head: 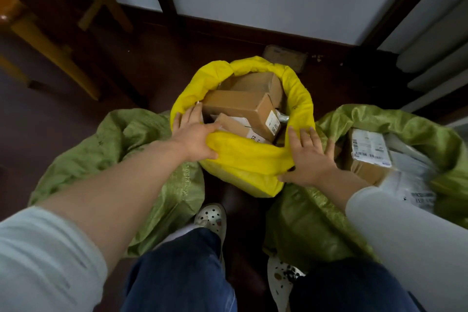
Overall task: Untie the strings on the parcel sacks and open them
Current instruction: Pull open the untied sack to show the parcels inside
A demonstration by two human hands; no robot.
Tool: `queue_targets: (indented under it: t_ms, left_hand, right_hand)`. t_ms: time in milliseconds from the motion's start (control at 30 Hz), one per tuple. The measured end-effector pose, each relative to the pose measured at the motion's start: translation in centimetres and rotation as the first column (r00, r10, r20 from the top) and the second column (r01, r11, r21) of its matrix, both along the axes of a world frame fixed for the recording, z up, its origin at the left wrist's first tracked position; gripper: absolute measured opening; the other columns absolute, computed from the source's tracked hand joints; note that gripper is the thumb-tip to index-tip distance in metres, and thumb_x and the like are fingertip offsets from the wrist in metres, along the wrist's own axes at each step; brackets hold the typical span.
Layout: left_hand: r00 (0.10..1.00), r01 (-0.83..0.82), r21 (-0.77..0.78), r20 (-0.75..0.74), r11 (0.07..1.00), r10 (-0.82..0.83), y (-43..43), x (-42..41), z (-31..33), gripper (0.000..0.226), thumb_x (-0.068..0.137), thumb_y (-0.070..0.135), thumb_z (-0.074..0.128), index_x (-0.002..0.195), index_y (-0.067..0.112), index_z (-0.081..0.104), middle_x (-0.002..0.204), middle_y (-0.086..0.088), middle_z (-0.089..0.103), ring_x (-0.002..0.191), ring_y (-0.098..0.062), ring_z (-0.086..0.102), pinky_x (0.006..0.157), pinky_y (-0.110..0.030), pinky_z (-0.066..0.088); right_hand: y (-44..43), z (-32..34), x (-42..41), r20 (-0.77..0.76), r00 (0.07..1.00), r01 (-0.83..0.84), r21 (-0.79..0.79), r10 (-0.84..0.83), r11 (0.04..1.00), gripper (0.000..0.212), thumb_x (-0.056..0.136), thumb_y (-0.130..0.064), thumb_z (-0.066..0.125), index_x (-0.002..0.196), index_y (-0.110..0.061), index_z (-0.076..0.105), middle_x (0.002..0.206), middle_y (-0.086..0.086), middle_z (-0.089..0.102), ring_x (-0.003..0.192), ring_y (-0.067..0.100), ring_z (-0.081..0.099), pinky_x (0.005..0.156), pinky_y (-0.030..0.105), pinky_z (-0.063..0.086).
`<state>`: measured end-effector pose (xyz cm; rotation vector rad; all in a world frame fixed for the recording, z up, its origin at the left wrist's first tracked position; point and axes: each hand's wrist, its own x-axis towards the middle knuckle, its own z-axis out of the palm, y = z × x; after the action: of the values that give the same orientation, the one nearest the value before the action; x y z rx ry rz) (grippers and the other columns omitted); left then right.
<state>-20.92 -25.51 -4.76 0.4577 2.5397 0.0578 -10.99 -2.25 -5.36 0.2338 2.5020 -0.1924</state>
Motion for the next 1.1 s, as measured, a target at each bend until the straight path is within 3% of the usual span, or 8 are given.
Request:
queue_targets:
  t_ms: [167,367,500,533,600,667,900,1100]
  left_hand:
    - [0.918,-0.390,0.239,0.032,0.889,0.395,-1.7,2.2,4.2,0.075,0.076,0.037,0.071,0.142,0.028,0.036,0.156,-0.011,-0.002,0.143,-0.032,0.003,0.115,-0.037,0.016]
    - [0.835,-0.539,0.318,0.083,0.780,0.544,-4.8,5.8,8.0,0.063,0.075,0.035,0.071,0.133,0.020,0.051,0.146,-0.018,0.032,0.137,-0.031,0.024,0.111,-0.030,0.025]
    - [0.802,-0.571,0.439,0.117,0.694,0.586,-6.5,7.8,11.0,0.018,0.072,0.030,0.069,0.084,0.017,0.063,0.116,-0.016,0.059,0.123,-0.029,0.048,0.102,-0.033,0.041]
    - [0.799,-0.572,0.450,0.116,0.686,0.591,-6.9,8.1,11.5,0.016,0.075,0.027,0.069,0.085,0.016,0.063,0.117,-0.016,0.060,0.120,-0.028,0.052,0.100,-0.032,0.042]
    - [0.795,-0.569,0.463,0.102,0.679,0.597,-7.8,8.4,11.9,0.039,0.080,0.021,0.068,0.116,0.008,0.062,0.130,-0.012,0.056,0.122,-0.025,0.051,0.103,-0.030,0.039]
    - [0.790,-0.571,0.458,0.082,0.681,0.607,-8.6,8.8,12.4,0.049,0.081,0.020,0.067,0.127,0.008,0.055,0.133,-0.010,0.054,0.123,-0.024,0.050,0.104,-0.029,0.037]
    - [0.768,-0.593,0.468,0.085,0.655,0.635,-9.8,9.7,13.2,0.046,0.085,0.015,0.063,0.128,0.005,0.053,0.135,-0.011,0.052,0.125,-0.024,0.049,0.106,-0.029,0.036]
    - [0.748,-0.627,0.452,0.120,0.635,0.653,-9.5,8.9,11.8,0.045,0.086,0.012,0.060,0.129,0.004,0.052,0.134,-0.011,0.054,0.122,-0.025,0.052,0.103,-0.029,0.038]
  right_hand:
    - [-4.3,3.9,-0.7,-0.188,0.981,-0.060,-0.056,0.049,0.997,0.100,0.078,-0.049,0.064,0.148,-0.017,0.000,0.157,0.010,0.009,0.145,0.028,-0.001,0.117,0.050,-0.001]
    - [-11.4,9.5,0.3,-0.202,0.966,-0.189,-0.130,0.161,0.973,0.086,0.082,-0.044,0.061,0.148,-0.018,0.011,0.153,0.010,0.023,0.143,0.030,0.013,0.117,0.046,0.005]
    - [-15.1,13.1,1.1,-0.218,0.964,-0.190,-0.170,0.151,0.967,0.074,0.083,-0.042,0.059,0.145,-0.019,0.024,0.151,0.010,0.028,0.140,0.031,0.019,0.117,0.046,0.010]
    - [-15.7,13.8,1.2,-0.219,0.964,-0.187,-0.161,0.150,0.969,0.072,0.083,-0.043,0.059,0.143,-0.019,0.027,0.149,0.011,0.031,0.139,0.031,0.022,0.116,0.046,0.013]
    - [-16.8,15.0,1.4,-0.231,0.962,-0.184,-0.147,0.147,0.972,0.068,0.083,-0.044,0.059,0.141,-0.019,0.032,0.146,0.011,0.034,0.137,0.032,0.026,0.114,0.045,0.017]
    - [-17.5,15.7,1.7,-0.253,0.958,-0.175,-0.152,0.133,0.973,0.064,0.084,-0.043,0.058,0.139,-0.019,0.036,0.145,0.010,0.037,0.135,0.032,0.028,0.113,0.043,0.018]
    - [-18.4,15.5,1.7,-0.226,0.970,-0.130,-0.183,0.087,0.974,0.058,0.085,-0.043,0.058,0.134,-0.016,0.043,0.141,0.012,0.043,0.131,0.034,0.036,0.108,0.043,0.031]
    - [-18.1,14.2,0.4,-0.208,0.977,-0.099,-0.213,0.054,0.972,0.057,0.085,-0.043,0.057,0.134,-0.017,0.044,0.141,0.011,0.044,0.131,0.034,0.036,0.106,0.042,0.029]
